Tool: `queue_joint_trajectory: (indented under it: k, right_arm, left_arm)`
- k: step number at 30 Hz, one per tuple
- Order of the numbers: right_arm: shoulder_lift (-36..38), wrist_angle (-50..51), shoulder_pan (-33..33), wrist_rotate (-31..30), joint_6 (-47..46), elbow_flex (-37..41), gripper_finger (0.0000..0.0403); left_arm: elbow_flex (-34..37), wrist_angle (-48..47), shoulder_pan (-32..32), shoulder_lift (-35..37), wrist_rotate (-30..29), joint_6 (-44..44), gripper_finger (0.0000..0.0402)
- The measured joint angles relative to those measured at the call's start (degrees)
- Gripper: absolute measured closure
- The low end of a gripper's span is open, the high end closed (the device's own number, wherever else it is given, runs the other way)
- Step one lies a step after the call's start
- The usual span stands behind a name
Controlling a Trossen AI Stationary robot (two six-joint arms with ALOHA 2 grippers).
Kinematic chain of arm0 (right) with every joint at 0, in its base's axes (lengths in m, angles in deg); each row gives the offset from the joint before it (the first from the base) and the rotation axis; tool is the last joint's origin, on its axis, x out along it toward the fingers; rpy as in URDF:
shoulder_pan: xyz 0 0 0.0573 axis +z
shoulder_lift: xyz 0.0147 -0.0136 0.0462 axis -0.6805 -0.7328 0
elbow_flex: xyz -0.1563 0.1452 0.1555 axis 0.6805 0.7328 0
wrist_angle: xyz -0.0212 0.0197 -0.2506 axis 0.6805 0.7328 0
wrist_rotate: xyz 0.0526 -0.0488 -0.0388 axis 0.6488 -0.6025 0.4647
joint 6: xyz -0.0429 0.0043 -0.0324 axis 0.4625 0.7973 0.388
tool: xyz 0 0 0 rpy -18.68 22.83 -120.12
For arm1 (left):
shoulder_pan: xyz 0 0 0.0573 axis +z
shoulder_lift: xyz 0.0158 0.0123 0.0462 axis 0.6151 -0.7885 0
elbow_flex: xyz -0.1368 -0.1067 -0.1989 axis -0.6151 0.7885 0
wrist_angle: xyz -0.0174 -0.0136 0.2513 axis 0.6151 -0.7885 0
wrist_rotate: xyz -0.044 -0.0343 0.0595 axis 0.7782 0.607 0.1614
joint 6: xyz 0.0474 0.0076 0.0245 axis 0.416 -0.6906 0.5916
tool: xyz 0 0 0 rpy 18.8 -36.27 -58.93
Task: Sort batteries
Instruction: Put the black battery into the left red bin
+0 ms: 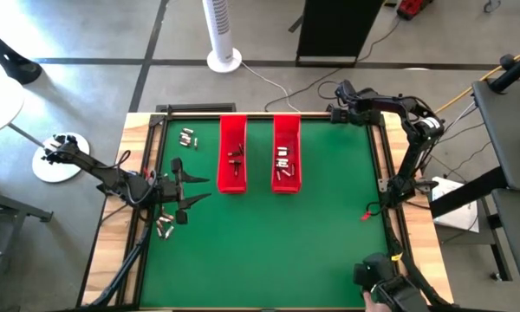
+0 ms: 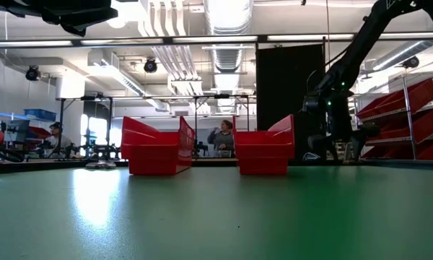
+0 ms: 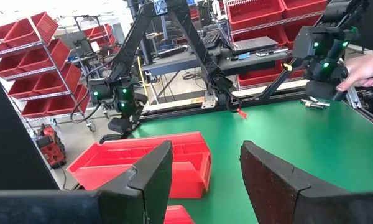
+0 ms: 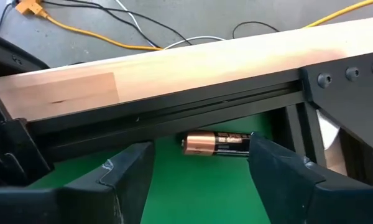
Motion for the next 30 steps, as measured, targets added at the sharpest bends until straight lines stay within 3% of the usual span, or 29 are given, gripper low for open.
queue_joint_trajectory:
  k: [8, 13, 26, 30]
  right_arm:
    - [0.5, 0.8, 0.9, 1.9, -0.6, 0.2, 0.0167]
    - [3.0, 2.5, 1.7, 7.5, -2.2, 0.4, 0.0163]
    - [9.7, 6.0, 4.4, 6.2, -1.3, 0.4, 0.0161]
    - [9.4, 11.0, 4.7, 11.4, -0.3, 0.4, 0.0147]
  left_arm:
    - [0.0, -0.1, 0.0, 0.0, 0.0, 0.0, 0.0233]
    - [0.0, 0.0, 0.0, 0.0, 0.0, 0.0, 0.0233]
    - [0.0, 0.0, 0.0, 0.1, 0.0, 0.0, 0.0233]
    - [0.0, 0.0, 0.0, 0.1, 0.0, 0.0, 0.0233]
